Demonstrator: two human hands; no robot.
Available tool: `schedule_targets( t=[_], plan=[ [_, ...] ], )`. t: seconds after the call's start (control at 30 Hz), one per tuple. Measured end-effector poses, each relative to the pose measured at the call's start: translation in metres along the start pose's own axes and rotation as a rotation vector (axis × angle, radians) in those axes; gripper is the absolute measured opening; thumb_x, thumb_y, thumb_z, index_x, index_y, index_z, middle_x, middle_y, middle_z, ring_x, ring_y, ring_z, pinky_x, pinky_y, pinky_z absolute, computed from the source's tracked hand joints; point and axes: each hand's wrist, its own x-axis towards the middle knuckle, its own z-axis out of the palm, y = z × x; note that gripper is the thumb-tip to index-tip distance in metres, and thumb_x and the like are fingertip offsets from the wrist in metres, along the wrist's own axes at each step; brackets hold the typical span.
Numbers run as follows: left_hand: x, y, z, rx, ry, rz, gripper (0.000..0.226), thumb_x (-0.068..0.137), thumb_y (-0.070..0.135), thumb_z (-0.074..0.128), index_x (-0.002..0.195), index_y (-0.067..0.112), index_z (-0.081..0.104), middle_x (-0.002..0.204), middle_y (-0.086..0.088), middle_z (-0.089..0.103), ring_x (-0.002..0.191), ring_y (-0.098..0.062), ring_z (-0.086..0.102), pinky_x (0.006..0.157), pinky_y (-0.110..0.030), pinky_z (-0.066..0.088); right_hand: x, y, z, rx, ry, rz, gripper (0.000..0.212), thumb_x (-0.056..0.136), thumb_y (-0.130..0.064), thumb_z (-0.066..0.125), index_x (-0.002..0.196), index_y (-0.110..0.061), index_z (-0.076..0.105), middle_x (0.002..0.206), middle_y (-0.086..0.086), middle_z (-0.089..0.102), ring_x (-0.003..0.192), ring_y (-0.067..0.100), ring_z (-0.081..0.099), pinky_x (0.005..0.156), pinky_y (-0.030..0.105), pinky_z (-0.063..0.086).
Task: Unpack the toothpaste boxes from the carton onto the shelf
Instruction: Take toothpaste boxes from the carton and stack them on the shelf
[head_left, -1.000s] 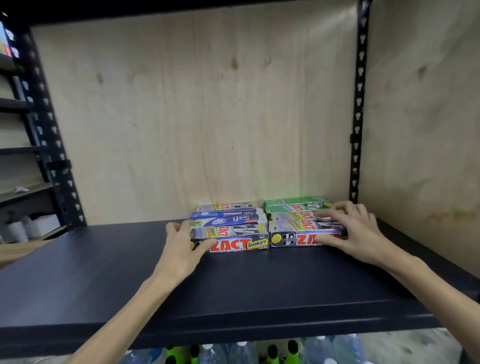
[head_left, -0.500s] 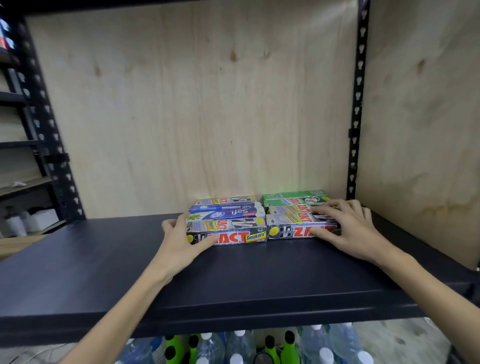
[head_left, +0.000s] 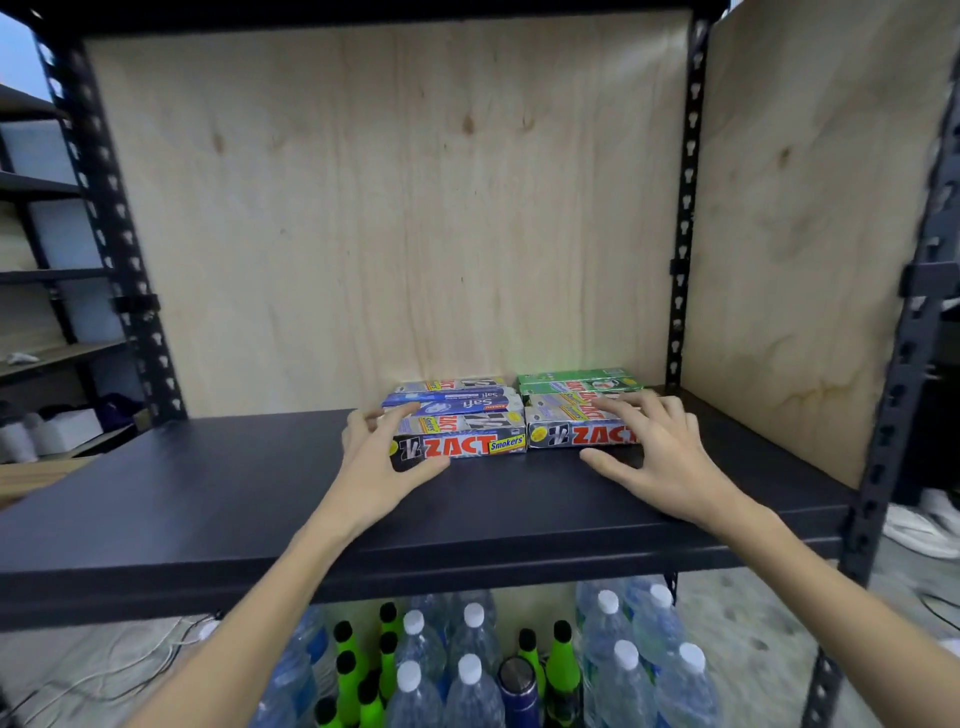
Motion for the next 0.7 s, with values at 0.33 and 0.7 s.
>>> schedule_targets(
  t=[0.33,0.7],
  plan=[
    [-0.121,0.008,-0.004,-0.015,0.237,0.216,0.052,0.087,0.034,0.077,0.133,0.035,0.055,0.136,0.017,0.044,0.134,-0.004,0.039,0.113,-0.027,0.029,-0.115,-0.102,0.01,0.313,0.202,0.067,0.053,0.089,-0.056,0.059,0.138,-0.038,0.05,0.122,-0.013,0.045,0.114,0.01,0.038,0.101,0.022,0.026],
    [-0.301,-0.114,0.086,0.005,0.21,-0.085,0.046,0.089,0.034,0.071,0.131,0.027,0.052,0.132,0.012,0.041,0.134,-0.009,0.038,0.112,-0.039,0.037,-0.284,-0.171,0.143,0.462,-0.031,0.237,0.052,0.09,-0.041,0.068,0.138,-0.034,0.048,0.127,-0.015,0.046,0.123,0.01,0.041,0.103,0.036,0.035]
  ],
)
